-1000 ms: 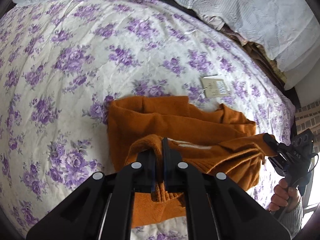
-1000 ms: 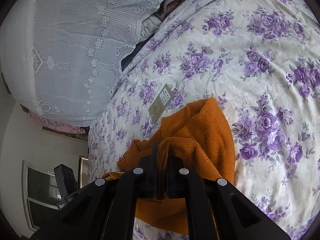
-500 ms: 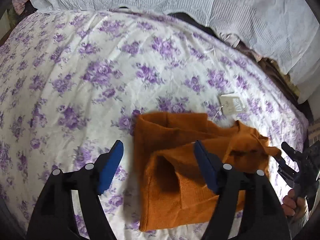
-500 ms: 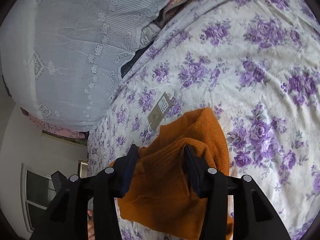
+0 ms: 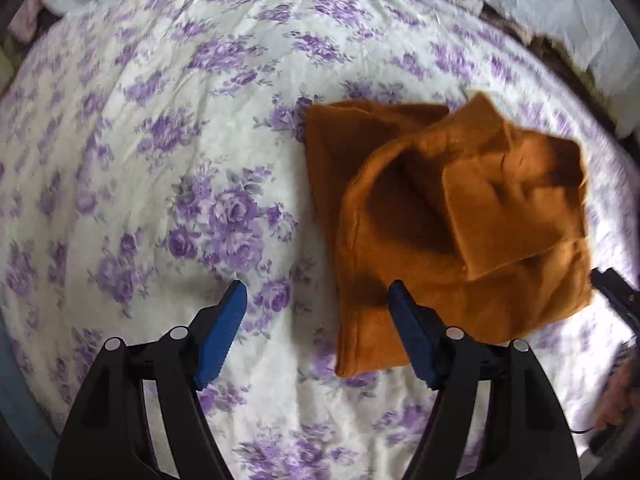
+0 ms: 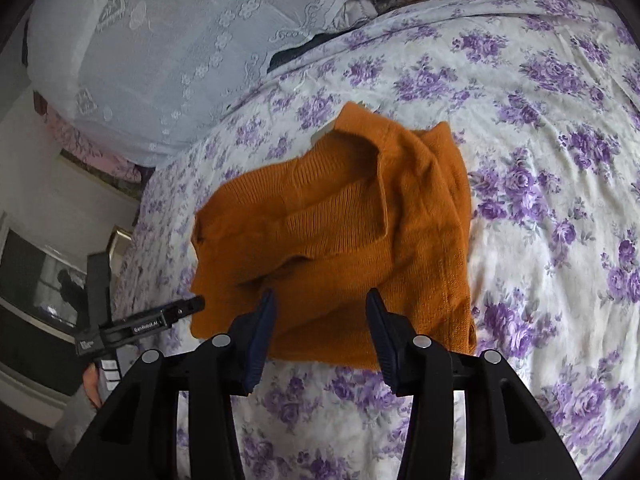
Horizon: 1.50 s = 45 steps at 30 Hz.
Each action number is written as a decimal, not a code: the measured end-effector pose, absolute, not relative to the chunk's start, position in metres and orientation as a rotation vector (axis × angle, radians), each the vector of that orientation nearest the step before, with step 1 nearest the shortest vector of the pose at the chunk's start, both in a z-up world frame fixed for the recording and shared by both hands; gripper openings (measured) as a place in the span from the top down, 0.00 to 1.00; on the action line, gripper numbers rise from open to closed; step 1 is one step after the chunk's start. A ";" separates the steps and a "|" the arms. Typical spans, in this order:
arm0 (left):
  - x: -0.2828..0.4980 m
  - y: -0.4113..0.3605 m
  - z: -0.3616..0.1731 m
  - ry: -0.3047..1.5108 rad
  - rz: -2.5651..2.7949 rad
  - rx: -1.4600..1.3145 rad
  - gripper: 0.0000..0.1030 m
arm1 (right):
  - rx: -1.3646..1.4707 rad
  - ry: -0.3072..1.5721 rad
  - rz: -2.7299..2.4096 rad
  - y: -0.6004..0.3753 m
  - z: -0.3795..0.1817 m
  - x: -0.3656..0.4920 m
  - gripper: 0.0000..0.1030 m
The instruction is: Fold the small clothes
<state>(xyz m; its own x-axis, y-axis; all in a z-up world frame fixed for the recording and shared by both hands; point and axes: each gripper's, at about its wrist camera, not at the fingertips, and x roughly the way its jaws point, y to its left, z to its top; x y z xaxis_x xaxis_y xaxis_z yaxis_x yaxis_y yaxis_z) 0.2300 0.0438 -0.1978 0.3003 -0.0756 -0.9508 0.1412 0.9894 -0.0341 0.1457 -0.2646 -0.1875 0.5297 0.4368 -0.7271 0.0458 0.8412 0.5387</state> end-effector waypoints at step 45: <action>0.305 -0.015 -0.206 1.158 -0.020 0.111 0.04 | 0.481 0.927 0.132 -0.256 -0.192 0.235 0.57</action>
<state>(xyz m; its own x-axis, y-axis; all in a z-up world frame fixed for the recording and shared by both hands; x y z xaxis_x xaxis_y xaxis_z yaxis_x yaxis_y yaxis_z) 0.3045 -0.0148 -0.2064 0.4017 0.0412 -0.9148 0.0735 0.9943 0.0770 0.2350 -0.2561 -0.1923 0.6006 0.3118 -0.7362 0.0945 0.8867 0.4527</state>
